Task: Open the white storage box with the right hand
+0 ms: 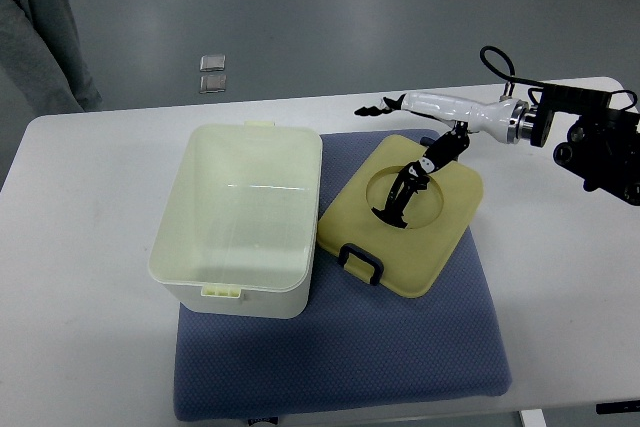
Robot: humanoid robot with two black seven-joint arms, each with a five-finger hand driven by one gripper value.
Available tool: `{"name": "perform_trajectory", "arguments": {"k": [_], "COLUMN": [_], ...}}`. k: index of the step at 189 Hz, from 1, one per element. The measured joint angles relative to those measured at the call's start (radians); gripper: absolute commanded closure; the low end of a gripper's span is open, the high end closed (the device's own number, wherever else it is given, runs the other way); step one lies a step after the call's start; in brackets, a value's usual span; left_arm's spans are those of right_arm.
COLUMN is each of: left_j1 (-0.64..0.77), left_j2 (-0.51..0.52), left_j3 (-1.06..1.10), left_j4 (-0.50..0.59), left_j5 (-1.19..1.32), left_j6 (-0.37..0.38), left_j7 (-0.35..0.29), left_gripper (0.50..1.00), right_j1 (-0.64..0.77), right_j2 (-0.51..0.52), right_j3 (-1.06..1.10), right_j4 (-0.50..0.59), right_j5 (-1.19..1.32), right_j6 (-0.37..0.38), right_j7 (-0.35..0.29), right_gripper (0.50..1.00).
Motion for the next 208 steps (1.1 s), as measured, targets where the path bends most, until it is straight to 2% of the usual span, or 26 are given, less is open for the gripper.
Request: {"name": "perform_trajectory", "arguments": {"k": [79, 94, 114, 138, 154, 208], "left_j1": [0.0, 0.0, 0.0, 0.0, 0.0, 0.0], "left_j2": [0.0, 0.0, 0.0, 0.0, 0.0, 0.0], "left_j3": [0.0, 0.0, 0.0, 0.0, 0.0, 0.0], "left_j4": [0.0, 0.0, 0.0, 0.0, 0.0, 0.0], "left_j5": [0.0, 0.0, 0.0, 0.0, 0.0, 0.0], "left_j6": [0.0, 0.0, 0.0, 0.0, 0.0, 0.0], "left_j7": [0.0, 0.0, 0.0, 0.0, 0.0, 0.0], "left_gripper": [0.5, 0.5, 0.5, 0.5, 0.5, 0.5], "right_j1": [-0.076, -0.092, -0.123, -0.148, -0.157, -0.19], "right_j2": [0.036, 0.05, 0.059, 0.089, 0.099, 0.137], "right_j3": [0.144, 0.143, 0.139, 0.14, 0.144, 0.166], "right_j4": [-0.073, -0.097, -0.118, -0.137, -0.153, -0.193], "right_j5": [0.657, 0.776, 0.893, 0.959, 0.981, 1.003], "right_j6": [0.005, 0.012, 0.02, 0.025, 0.029, 0.03], "right_j7": [-0.004, -0.025, -0.092, -0.171, -0.199, -0.191], "right_gripper": [0.572, 0.572, 0.572, 0.572, 0.572, 0.572]}}
